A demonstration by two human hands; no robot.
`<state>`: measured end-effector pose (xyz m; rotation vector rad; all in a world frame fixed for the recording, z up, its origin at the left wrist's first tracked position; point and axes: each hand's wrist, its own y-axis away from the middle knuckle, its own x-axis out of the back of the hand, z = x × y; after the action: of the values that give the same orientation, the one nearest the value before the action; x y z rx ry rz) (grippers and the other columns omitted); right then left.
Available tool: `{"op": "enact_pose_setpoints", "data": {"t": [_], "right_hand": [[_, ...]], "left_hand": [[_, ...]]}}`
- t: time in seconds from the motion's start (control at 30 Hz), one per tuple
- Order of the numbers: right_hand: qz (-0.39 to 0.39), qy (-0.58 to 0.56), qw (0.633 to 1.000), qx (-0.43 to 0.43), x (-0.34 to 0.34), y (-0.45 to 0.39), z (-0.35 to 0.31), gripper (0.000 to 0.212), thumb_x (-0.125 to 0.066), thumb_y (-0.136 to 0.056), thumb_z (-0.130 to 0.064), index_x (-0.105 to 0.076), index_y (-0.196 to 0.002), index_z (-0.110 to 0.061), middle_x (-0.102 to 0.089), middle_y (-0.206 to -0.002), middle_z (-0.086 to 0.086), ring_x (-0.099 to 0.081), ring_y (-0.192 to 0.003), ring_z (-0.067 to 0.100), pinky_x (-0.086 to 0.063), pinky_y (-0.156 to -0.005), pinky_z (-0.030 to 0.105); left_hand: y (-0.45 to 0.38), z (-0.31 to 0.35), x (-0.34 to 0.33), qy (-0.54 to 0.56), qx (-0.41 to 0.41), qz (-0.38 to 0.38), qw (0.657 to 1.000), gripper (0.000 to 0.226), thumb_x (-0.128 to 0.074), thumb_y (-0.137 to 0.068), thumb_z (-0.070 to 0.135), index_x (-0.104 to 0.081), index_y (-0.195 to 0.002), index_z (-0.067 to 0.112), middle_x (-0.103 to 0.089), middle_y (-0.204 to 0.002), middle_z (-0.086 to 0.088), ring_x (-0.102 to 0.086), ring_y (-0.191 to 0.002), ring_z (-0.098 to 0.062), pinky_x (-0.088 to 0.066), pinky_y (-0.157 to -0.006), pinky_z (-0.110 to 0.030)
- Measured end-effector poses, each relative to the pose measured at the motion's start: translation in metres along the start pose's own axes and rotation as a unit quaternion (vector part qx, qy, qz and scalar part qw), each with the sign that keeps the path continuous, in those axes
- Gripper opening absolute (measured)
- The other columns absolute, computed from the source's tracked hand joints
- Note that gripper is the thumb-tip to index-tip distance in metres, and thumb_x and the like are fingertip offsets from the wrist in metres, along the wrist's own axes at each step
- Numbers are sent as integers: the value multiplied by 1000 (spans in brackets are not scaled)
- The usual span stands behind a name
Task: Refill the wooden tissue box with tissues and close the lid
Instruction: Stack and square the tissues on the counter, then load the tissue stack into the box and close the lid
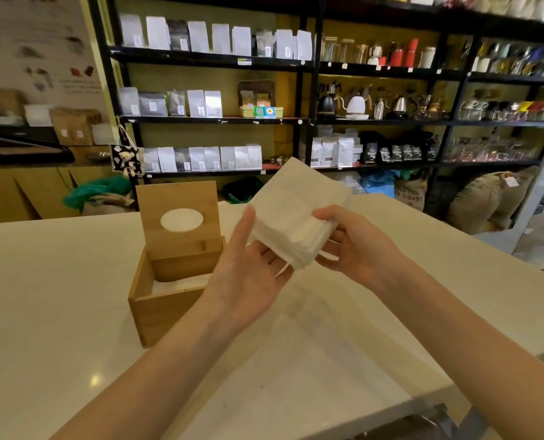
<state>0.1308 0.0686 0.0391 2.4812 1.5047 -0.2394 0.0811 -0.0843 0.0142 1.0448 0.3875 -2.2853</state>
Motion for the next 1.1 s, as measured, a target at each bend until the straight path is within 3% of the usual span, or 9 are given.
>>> {"op": "enact_pose_setpoints", "data": {"t": [0.07, 0.17, 0.23, 0.4, 0.53, 0.7, 0.9, 1.0, 1.1], "right_hand": [[4, 6, 1000, 7, -7, 1, 4, 12, -67, -74, -18, -61, -84, -17, -63, -92, 6, -60, -82, 19, -46, -83, 35], [-7, 32, 999, 17, -18, 4, 10, 15, -69, -73, -19, -63, -88, -16, -67, -94, 4, -63, -84, 19, -46, -82, 33], [-22, 54, 998, 8, -25, 6, 13, 21, -70, -73, -21, -64, -93, -17, -68, -98, 4, -65, -90, 18, -45, -87, 36], [-118, 81, 986, -83, -27, 5, 7, 68, -70, -62, -47, -54, -119, -13, -64, -110, 4, -54, -114, 21, -32, -104, 48], [-178, -4, 967, -184, -26, -13, -7, 102, -59, -53, -65, -43, -131, -1, -59, -127, 14, -48, -123, 34, -23, -110, 56], [-246, 32, 949, -195, -51, -23, -11, 92, -55, -57, -67, -51, -126, -6, -67, -116, 12, -61, -110, 33, -41, -99, 48], [-231, 80, 946, -214, -77, -38, -4, 99, -57, -55, -68, -45, -130, -4, -70, -112, 13, -65, -105, 28, -48, -90, 41], [-271, 80, 933, -222, -81, -40, -1, 91, -48, -60, -71, -56, -120, -3, -68, -113, 16, -66, -103, 28, -49, -87, 39], [-276, 57, 942, -183, -84, -44, -3, 81, -49, -62, -67, -59, -117, -9, -68, -114, 14, -65, -104, 29, -48, -89, 42]], "left_hand": [[2, 2, -4, -48, -32, 38, 998, 85, -86, -39, 43, -56, -114, 16, -71, -110, -5, -65, -105, -21, -47, -94, -34], [5, 5, -6, -60, -68, 113, 989, 32, -70, -70, 26, -57, -99, 21, -69, -104, -6, -62, -103, -22, -47, -95, -37], [7, 10, -2, -57, -78, 152, 984, 19, -63, -79, 17, -56, -96, 20, -65, -107, -7, -59, -104, -23, -47, -94, -39], [14, 40, 17, -74, -49, 186, 979, 49, -70, -67, 14, -54, -114, 15, -67, -108, -9, -64, -99, -25, -58, -76, -39], [25, 74, 25, -119, -10, 183, 976, 48, -70, -60, 15, -59, -106, 13, -70, -101, -10, -66, -95, -26, -60, -63, -40], [35, 107, 27, -199, 13, 182, 963, 29, -66, -59, 15, -60, -86, 10, -73, -62, -7, -72, -59, -21, -58, -45, -32], [42, 132, 49, -231, -9, 203, 952, 29, -68, -56, 19, -65, -84, 11, -73, -66, -4, -71, -62, -16, -58, -52, -27], [41, 140, 55, -224, -15, 215, 950, 16, -70, -52, 20, -72, -66, 12, -72, -63, -2, -69, -64, -15, -57, -55, -25], [36, 140, 59, -258, 15, 211, 943, 27, -69, -54, 20, -68, -81, 12, -73, -68, -4, -70, -70, -18, -58, -57, -27]]}}
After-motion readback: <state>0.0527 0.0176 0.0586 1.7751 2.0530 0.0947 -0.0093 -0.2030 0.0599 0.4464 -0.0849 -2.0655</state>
